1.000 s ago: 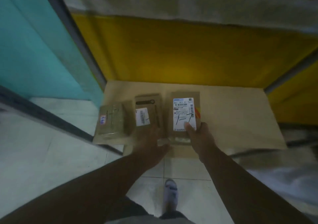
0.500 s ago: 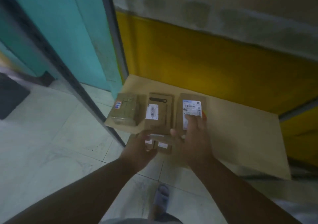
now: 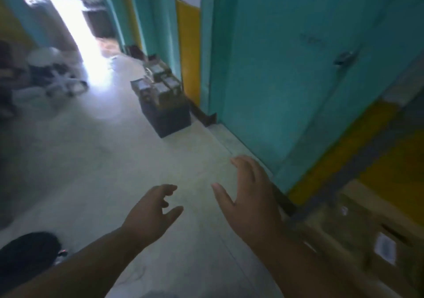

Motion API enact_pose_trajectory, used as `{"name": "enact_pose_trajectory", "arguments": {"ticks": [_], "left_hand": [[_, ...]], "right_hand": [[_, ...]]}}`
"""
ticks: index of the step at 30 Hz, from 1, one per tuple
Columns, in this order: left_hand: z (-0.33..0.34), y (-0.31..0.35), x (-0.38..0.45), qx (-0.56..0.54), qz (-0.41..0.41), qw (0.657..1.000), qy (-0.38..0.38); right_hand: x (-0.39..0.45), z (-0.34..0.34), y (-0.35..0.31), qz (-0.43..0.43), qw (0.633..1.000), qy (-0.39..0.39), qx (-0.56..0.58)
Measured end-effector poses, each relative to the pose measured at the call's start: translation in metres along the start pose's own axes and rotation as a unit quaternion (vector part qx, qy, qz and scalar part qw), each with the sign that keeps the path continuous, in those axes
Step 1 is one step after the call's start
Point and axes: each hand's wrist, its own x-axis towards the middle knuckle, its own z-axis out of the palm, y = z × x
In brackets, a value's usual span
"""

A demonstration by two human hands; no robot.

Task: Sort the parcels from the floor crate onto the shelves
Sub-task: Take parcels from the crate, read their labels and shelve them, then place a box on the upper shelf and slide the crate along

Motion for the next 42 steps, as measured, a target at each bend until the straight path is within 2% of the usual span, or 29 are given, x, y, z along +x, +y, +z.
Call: {"name": "enact_pose_trajectory", "arguments": {"ticks": [3,7,13,19,24,31,36,42], "left_hand": [[-0.062,-0.045,0.016,-0.009,-0.04,0.999,0.031],[-0.112,-0.083,0.063,-0.024,-0.07,0.996,0.059],[-0.154,-0.116,0.192,-0.04,-0.081,0.99,0.105],[-0.246,-0.15,0.292,-0.006,-0.104,0.984,0.145],[-0.297,-0.196,0.382,-0.027,-0.122,0.979,0.164],[-0.362,-0.263,0.549,-0.037,-0.076,0.992,0.095],[-0.395,-0.262,0.673,-0.008,-0.024,1.0,0.01],[-0.398,-0.252,0.815,-0.034,0.015,0.999,-0.034]], "right_hand": [[0.054,0.035,-0.055,-0.025,0.999,-0.02,0.01],[0.128,0.074,-0.107,-0.061,0.997,-0.056,-0.001],[0.272,0.142,-0.133,-0.114,0.992,-0.057,0.003],[0.423,0.197,-0.187,-0.139,0.988,-0.071,0.015],[0.526,0.265,-0.233,-0.141,0.987,-0.072,0.018],[0.652,0.342,-0.268,-0.059,0.997,-0.05,-0.002],[0.734,0.358,-0.26,-0.004,1.0,-0.022,-0.02],[0.838,0.399,-0.217,0.031,0.999,-0.012,-0.034]]}}
